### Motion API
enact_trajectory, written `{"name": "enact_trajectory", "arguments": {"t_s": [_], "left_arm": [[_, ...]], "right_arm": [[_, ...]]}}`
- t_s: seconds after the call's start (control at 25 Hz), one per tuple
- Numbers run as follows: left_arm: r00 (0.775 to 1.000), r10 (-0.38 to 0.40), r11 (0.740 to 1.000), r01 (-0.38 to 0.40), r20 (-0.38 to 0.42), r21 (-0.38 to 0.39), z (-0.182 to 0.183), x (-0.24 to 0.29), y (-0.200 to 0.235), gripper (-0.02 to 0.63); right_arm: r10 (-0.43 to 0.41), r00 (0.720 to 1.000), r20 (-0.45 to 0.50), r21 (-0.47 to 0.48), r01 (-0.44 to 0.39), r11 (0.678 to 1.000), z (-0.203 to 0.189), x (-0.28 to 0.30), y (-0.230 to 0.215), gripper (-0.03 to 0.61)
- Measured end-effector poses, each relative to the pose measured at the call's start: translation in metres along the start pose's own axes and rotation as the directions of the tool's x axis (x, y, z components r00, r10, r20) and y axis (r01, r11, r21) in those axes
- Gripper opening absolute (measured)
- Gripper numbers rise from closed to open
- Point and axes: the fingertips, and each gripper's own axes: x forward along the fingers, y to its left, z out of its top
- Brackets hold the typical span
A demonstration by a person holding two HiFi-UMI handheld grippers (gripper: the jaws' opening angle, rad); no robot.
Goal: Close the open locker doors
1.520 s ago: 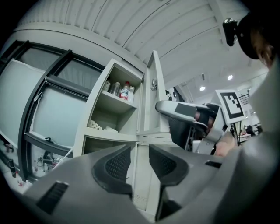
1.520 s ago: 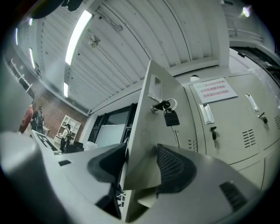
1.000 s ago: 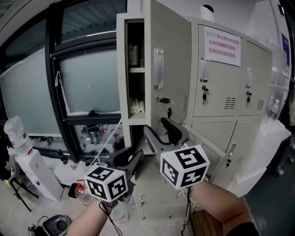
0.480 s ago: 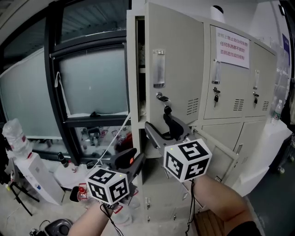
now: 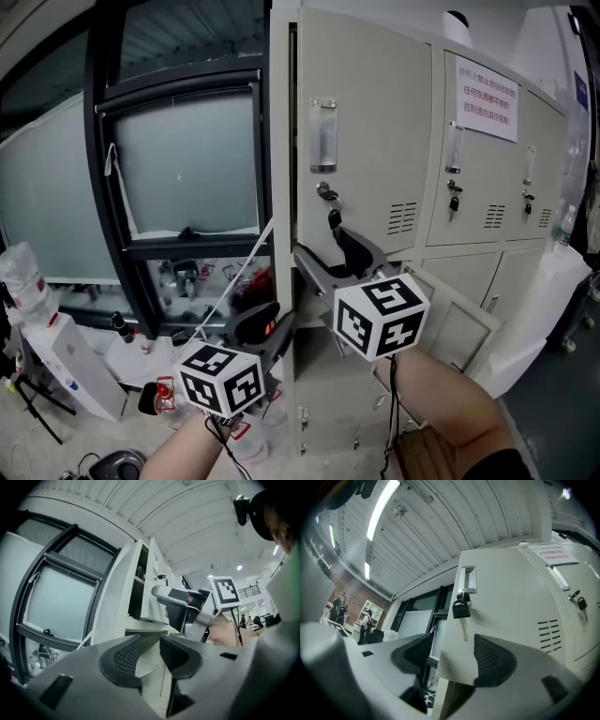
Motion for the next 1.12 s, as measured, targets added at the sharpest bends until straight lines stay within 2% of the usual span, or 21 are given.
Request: {"name": "enact_trajectory", "arguments": {"t_s": [1.12], "left_arm": [[0.999, -0.045, 0.999, 0.045, -0.012, 0.000, -0.010, 0.014, 0.033, 0.130]], "right_arm": [[-0.053, 0.998, -0.041, -0.002, 0.053, 0.999, -0.025, 0.050, -0.025, 0.288]]}}
